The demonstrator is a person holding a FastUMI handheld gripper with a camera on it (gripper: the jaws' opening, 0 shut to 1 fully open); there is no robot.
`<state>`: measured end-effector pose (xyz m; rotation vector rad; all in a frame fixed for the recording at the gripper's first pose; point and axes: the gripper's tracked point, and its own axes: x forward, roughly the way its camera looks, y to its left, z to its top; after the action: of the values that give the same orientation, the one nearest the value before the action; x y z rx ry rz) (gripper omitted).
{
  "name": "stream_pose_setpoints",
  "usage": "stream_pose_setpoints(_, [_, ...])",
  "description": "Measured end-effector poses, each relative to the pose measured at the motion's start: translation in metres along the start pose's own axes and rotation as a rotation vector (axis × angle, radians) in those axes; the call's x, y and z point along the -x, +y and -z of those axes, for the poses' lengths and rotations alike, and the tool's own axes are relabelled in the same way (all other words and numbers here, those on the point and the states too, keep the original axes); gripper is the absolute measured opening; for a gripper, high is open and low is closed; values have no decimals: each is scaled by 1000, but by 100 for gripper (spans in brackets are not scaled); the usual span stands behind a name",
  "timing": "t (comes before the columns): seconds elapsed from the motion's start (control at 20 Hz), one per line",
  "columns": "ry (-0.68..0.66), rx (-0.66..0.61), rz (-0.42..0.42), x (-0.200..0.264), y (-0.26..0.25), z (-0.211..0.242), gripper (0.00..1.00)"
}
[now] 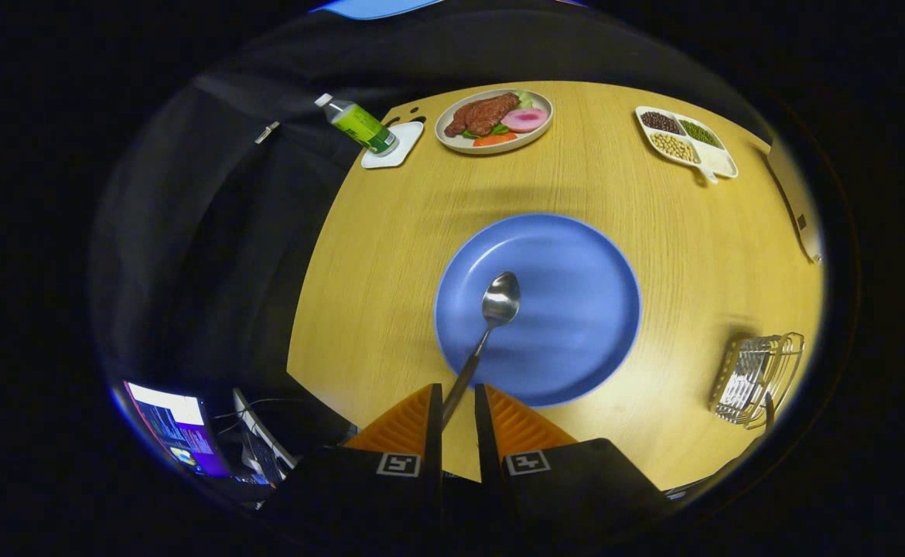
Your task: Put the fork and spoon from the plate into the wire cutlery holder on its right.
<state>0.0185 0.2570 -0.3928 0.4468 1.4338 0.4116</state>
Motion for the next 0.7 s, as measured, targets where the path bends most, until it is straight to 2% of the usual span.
stream_pose_setpoints(0.25, [42, -88, 60, -42, -6, -1, 25])
stream_pose_setpoints(0.45, [60, -99, 128, -65, -15, 1, 25])
stream_pose_setpoints(0.7, [98, -90, 159, -89, -26, 12, 26])
